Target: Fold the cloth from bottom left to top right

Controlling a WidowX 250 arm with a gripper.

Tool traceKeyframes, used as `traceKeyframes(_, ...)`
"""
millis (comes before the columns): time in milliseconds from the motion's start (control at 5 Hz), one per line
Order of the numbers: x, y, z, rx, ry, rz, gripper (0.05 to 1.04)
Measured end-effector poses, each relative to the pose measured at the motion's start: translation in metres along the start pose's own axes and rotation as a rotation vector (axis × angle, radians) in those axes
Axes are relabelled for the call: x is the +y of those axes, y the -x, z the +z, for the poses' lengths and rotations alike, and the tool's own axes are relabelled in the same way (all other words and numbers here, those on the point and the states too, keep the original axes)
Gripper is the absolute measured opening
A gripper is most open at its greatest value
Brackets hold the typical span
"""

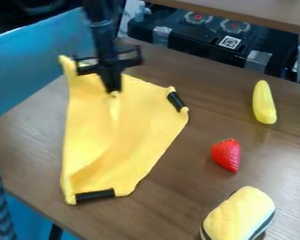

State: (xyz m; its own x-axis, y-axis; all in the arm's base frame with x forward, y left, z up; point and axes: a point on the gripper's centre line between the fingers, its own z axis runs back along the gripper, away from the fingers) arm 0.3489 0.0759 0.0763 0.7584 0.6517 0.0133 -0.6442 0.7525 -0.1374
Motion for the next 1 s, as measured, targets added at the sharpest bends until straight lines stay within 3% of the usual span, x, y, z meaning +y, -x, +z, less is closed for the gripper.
traceKeyframes(400, -0.051, -0.014, -0.003, -0.069, 0.038, 0.049, 0.067)
traceKeyframes(600, -0.059, -0.025, -0.015, -0.118, 0.032, 0.077, 0.067)
traceKeyframes(800, -0.070, -0.029, -0.024, -0.136, 0.022, 0.085, 0.096)
traceKeyframes(1000, -0.081, -0.023, -0.031, -0.144, 0.017, 0.093, 0.265)
